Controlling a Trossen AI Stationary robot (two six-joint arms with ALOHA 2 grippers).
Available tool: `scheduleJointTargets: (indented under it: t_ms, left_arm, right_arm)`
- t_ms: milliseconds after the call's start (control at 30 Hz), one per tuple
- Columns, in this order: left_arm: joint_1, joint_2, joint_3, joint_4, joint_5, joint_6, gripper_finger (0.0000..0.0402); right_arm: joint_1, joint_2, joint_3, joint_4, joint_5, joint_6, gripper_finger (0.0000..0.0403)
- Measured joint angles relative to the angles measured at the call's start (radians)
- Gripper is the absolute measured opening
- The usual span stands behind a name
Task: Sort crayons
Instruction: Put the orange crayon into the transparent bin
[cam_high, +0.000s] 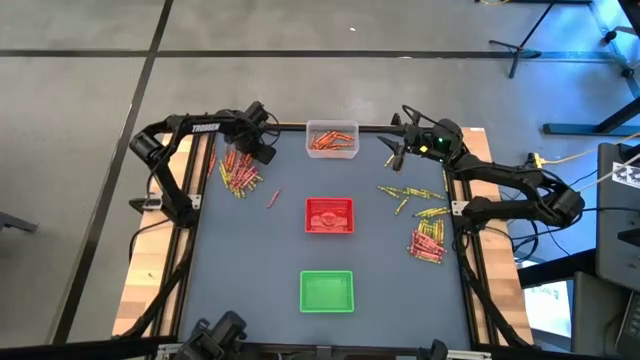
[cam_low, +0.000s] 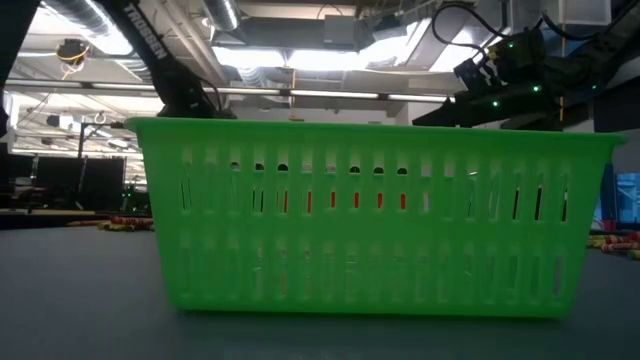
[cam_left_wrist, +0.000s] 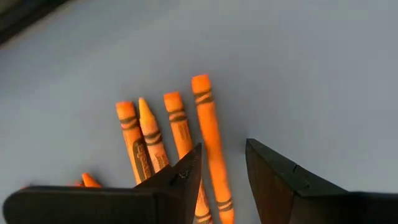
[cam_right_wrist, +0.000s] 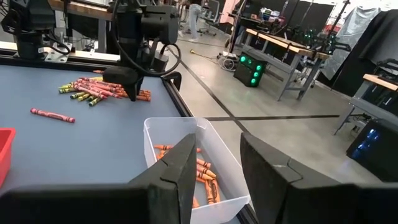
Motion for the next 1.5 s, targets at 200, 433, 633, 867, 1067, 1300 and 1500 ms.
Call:
scheduleJointTargets:
  t_ms: [200, 433, 633, 867, 1067, 1300, 1500]
  left_arm:
    - [0.005, -0.003, -0.021, 0.013, 0.002, 0.000, 0.0108]
    - [0.005, -0.003, -0.024, 0.043, 0.012, 0.025, 0.0058]
    - [-0.013, -0.005, -0.023, 0.040, -0.011, 0.061, 0.0007]
    - [-0.075, -0.017, -0.026, 0.042, -0.091, 0.056, 0.0011]
    - [-0.123, -0.112, -0.027, 0.049, -0.107, 0.052, 0.0009]
    - [-0.160, -0.252, -0.026, 0.153, -0.099, 0.072, 0.0009]
    - [-0.246, -0.308, -0.025, 0.275, -0.048, 0.105, 0.0009]
  right_arm:
    - [0.000, 0.000, 0.000, 0.000, 0.000, 0.001, 0.0124]
    - [0.000, 0.000, 0.001, 0.008, 0.000, 0.001, 0.0124]
    - [0.000, 0.000, 0.001, 0.003, 0.003, 0.004, 0.0124]
    - [0.000, 0.000, 0.001, -0.013, 0.009, 0.004, 0.0124]
    - [0.000, 0.000, 0.001, -0.017, 0.009, 0.003, 0.0124]
    - [0.000, 0.000, 0.001, -0.018, 0.009, 0.003, 0.0124]
    - [0.000, 0.000, 0.001, -0.031, 0.008, 0.046, 0.0124]
